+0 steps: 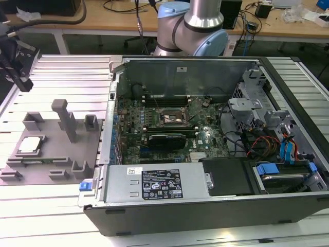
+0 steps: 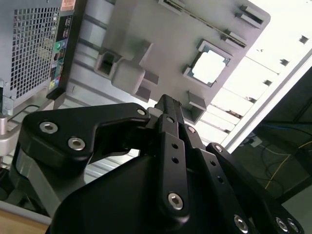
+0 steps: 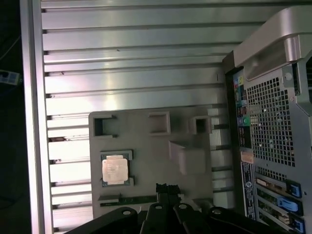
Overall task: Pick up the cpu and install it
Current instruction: 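Reach for the cpu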
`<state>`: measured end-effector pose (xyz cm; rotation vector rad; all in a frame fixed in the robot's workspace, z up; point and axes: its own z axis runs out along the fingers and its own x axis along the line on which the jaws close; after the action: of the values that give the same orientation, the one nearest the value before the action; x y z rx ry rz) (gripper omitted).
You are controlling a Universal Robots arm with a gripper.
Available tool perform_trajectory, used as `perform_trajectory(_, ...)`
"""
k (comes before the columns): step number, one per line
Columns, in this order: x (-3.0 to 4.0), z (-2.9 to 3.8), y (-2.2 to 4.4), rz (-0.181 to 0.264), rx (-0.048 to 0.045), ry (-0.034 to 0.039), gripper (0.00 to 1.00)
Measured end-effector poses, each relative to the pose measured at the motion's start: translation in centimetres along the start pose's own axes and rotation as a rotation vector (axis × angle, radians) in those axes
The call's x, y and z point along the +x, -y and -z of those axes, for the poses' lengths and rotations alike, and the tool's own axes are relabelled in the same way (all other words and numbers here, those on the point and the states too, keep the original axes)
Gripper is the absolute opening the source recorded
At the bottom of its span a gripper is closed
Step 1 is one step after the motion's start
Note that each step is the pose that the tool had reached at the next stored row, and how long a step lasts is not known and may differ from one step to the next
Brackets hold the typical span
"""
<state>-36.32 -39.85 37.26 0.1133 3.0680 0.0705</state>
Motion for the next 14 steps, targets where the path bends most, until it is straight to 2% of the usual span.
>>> perform_trajectory(4,0.76,-0.70,0.09,0.000,0.0000,-0.0001,0.11)
perform_trajectory(14,2.12,-1.65,0.23,0.000,0.0000,0.0000,0.11)
